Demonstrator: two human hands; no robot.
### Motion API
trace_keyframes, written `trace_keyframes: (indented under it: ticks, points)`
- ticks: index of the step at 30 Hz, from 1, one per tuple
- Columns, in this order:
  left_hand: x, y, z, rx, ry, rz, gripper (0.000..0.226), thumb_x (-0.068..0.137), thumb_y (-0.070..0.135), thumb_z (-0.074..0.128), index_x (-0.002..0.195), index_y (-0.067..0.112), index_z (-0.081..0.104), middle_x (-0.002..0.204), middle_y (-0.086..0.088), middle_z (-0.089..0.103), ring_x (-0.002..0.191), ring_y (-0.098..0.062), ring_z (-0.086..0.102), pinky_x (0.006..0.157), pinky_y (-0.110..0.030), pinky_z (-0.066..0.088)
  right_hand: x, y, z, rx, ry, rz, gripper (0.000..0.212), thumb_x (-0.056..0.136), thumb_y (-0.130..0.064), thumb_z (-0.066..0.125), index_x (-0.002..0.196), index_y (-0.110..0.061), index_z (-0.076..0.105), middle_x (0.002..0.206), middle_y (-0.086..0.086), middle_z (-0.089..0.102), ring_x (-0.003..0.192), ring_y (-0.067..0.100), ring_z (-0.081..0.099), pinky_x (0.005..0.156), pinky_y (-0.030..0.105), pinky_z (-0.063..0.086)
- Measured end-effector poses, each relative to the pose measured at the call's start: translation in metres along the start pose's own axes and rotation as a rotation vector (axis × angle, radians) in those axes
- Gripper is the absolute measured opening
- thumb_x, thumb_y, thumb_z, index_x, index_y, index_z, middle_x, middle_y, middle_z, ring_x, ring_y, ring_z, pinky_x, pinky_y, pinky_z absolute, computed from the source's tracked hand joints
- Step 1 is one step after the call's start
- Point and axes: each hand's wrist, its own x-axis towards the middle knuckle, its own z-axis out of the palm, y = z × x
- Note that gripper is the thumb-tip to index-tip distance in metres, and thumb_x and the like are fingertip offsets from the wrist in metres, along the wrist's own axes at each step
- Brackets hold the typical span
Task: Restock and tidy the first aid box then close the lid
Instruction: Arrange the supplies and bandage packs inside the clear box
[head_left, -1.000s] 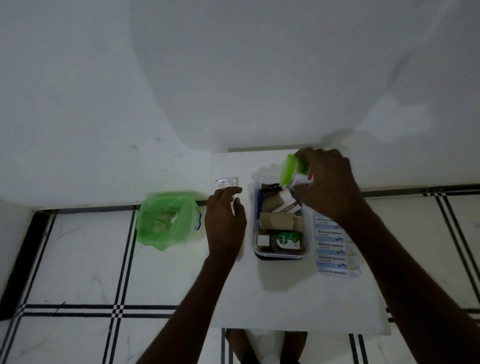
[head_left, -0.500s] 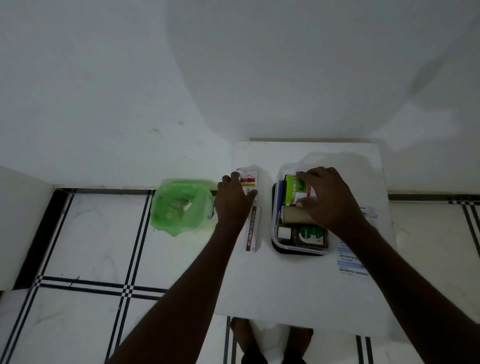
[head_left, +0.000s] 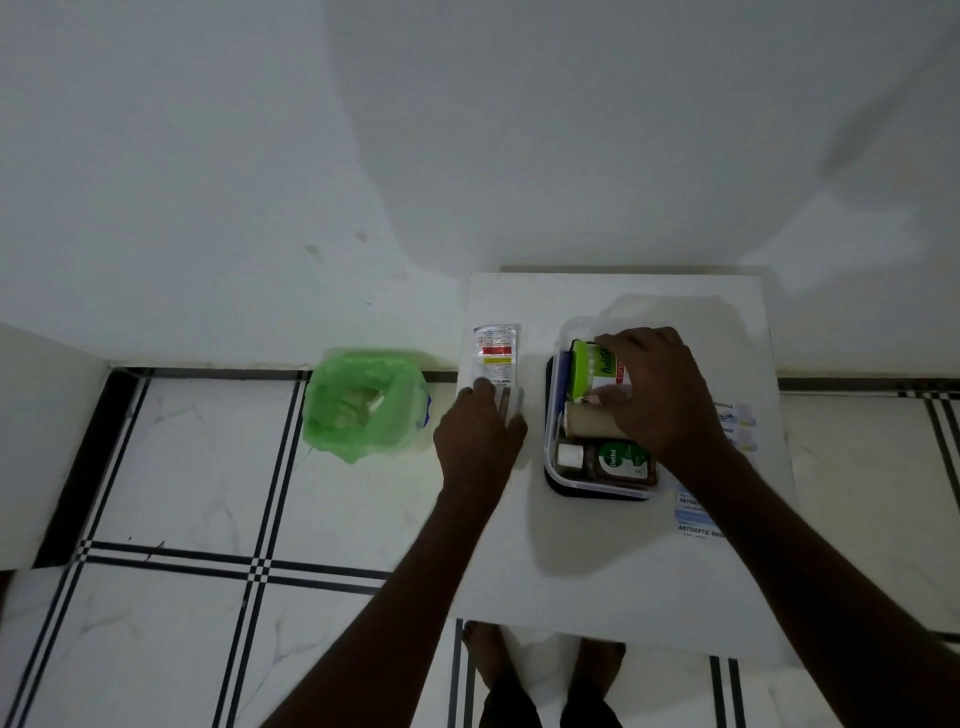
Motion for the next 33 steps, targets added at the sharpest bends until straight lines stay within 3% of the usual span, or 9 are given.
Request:
trace_keyframes:
  ticks: [2, 4, 8, 11, 14, 18, 21, 24, 33]
  points:
    - [0.002, 0.009, -0.023, -0.179, 0.156, -0.029, 0.040, 0.081, 0.041, 0.066, 0.111, 0.015, 0.062, 0.096, -0.005, 0.072, 0.086, -0.024, 0.069, 0.072, -0.034, 0.054, -0.001, 0.001, 0.000, -0.003, 0.005, -0.004, 0.057, 0.078, -0.031, 0.075, 0.129, -0.012, 0.058, 0.123, 0.012, 0.060, 0.118, 0.031, 0.046, 0.098, 0.044, 0.042]
    - [0.004, 0.025, -0.047, -0.422, 0.212, -0.036, 0.036, 0.081, 0.039, 0.069, 0.108, 0.016, 0.065, 0.089, -0.003, 0.073, 0.077, -0.018, 0.069, 0.070, -0.033, 0.056, -0.001, 0.002, -0.001, 0.045, 0.005, 0.016, 0.053, 0.079, -0.025, 0.074, 0.128, -0.012, 0.059, 0.121, 0.013, 0.060, 0.115, 0.031, 0.047, 0.096, 0.041, 0.042]
    - [0.003, 0.061, -0.063, -0.801, -0.031, 0.019, 0.040, 0.082, 0.030, 0.078, 0.114, 0.017, 0.059, 0.086, -0.002, 0.074, 0.068, -0.012, 0.071, 0.063, -0.027, 0.059, -0.001, 0.002, -0.014, 0.203, 0.135, 0.067, 0.017, 0.093, -0.015, 0.053, 0.106, -0.011, 0.064, 0.104, 0.010, 0.068, 0.097, 0.028, 0.061, 0.083, 0.037, 0.047]
    - [0.002, 0.079, -0.050, -0.720, -0.083, 0.131, 0.033, 0.082, 0.027, 0.079, 0.105, 0.011, 0.063, 0.087, -0.002, 0.074, 0.067, -0.004, 0.067, 0.056, -0.011, 0.051, 0.001, 0.002, -0.029, 0.474, 0.114, 0.218, 0.039, 0.100, -0.034, 0.040, 0.090, -0.007, 0.066, 0.086, 0.006, 0.071, 0.077, 0.023, 0.064, 0.071, 0.036, 0.049]
    - [0.004, 0.081, -0.037, -0.664, -0.125, 0.233, 0.017, 0.083, 0.015, 0.076, 0.097, 0.009, 0.068, 0.093, -0.004, 0.075, 0.082, -0.013, 0.070, 0.071, -0.027, 0.060, 0.008, 0.008, -0.035, 0.437, 0.059, 0.258, 0.043, 0.094, -0.048, 0.047, 0.081, -0.012, 0.066, 0.076, 0.002, 0.069, 0.067, 0.014, 0.064, 0.061, 0.030, 0.049]
    - [0.008, 0.075, -0.032, -0.389, -0.005, 0.412, 0.019, 0.087, 0.006, 0.063, 0.101, 0.016, 0.070, 0.096, -0.004, 0.074, 0.092, -0.016, 0.065, 0.075, -0.033, 0.056, 0.010, 0.011, -0.034, 0.338, 0.114, 0.258, 0.029, 0.087, -0.040, 0.064, 0.086, -0.013, 0.072, 0.081, 0.000, 0.073, 0.065, 0.010, 0.065, 0.058, 0.023, 0.051]
    - [0.011, 0.073, -0.034, -0.157, 0.072, 0.536, 0.024, 0.083, 0.013, 0.069, 0.107, 0.016, 0.072, 0.101, -0.007, 0.073, 0.100, -0.026, 0.057, 0.078, -0.038, 0.050, 0.003, 0.008, -0.041, 0.212, 0.252, 0.270, 0.029, 0.087, -0.038, 0.063, 0.076, -0.011, 0.067, 0.071, 0.002, 0.070, 0.058, 0.013, 0.063, 0.051, 0.021, 0.043]
    - [0.009, 0.070, -0.029, 0.023, 0.115, 0.647, 0.028, 0.075, 0.011, 0.076, 0.103, 0.013, 0.076, 0.102, -0.006, 0.073, 0.097, -0.031, 0.059, 0.080, -0.041, 0.050, -0.005, 0.013, -0.051, 0.109, 0.372, 0.318, 0.032, 0.086, -0.038, 0.064, 0.072, -0.009, 0.063, 0.065, 0.002, 0.064, 0.057, 0.019, 0.059, 0.057, 0.024, 0.035]
    - [0.008, 0.069, -0.025, 0.056, 0.134, 0.647, 0.026, 0.080, 0.017, 0.071, 0.106, 0.015, 0.075, 0.103, -0.004, 0.072, 0.098, -0.030, 0.058, 0.081, -0.040, 0.048, -0.010, 0.027, -0.012, 0.006, 0.350, 0.330, 0.034, 0.082, -0.038, 0.070, 0.084, -0.008, 0.055, 0.075, 0.010, 0.061, 0.064, 0.026, 0.059, 0.056, 0.028, 0.036]
